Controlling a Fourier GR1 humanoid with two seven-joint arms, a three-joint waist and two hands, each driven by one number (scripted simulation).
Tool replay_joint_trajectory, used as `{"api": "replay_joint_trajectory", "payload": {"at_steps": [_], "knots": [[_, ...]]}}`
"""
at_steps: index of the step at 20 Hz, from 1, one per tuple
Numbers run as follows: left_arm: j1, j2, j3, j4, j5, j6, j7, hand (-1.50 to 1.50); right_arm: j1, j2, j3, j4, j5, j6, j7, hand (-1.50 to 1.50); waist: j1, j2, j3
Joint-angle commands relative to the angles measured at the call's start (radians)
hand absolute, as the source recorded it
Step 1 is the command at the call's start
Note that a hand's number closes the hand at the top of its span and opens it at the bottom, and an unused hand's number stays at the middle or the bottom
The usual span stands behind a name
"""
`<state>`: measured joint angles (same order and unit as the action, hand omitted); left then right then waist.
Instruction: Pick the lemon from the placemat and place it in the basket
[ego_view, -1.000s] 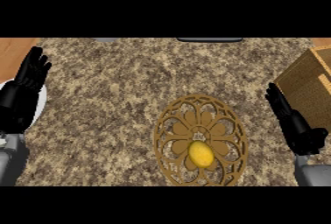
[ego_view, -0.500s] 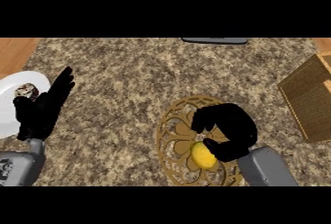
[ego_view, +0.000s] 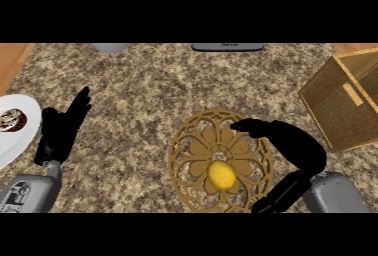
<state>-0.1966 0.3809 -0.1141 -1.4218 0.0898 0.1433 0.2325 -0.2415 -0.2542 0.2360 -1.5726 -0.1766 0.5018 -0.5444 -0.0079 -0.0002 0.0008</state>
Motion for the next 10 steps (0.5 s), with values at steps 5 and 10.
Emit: {"api": "replay_joint_trajectory", "payload": {"at_steps": [5,10], "knots": [[-0.018,-0.028,-0.025,-0.002,-0.026,0.019,0.025,0.00,-0.183,-0.380,-0.066,-0.002,0.278,0.126,-0.011,-1.50,0.014,0.001,-0.001],[-0.060,-0.014,0.013,0.069,-0.011,-0.015,-0.008,0.00,-0.200,-0.511,0.034,-0.012,0.321,0.282,-0.084,-1.50,0.011,0.006,-0.001]]}}
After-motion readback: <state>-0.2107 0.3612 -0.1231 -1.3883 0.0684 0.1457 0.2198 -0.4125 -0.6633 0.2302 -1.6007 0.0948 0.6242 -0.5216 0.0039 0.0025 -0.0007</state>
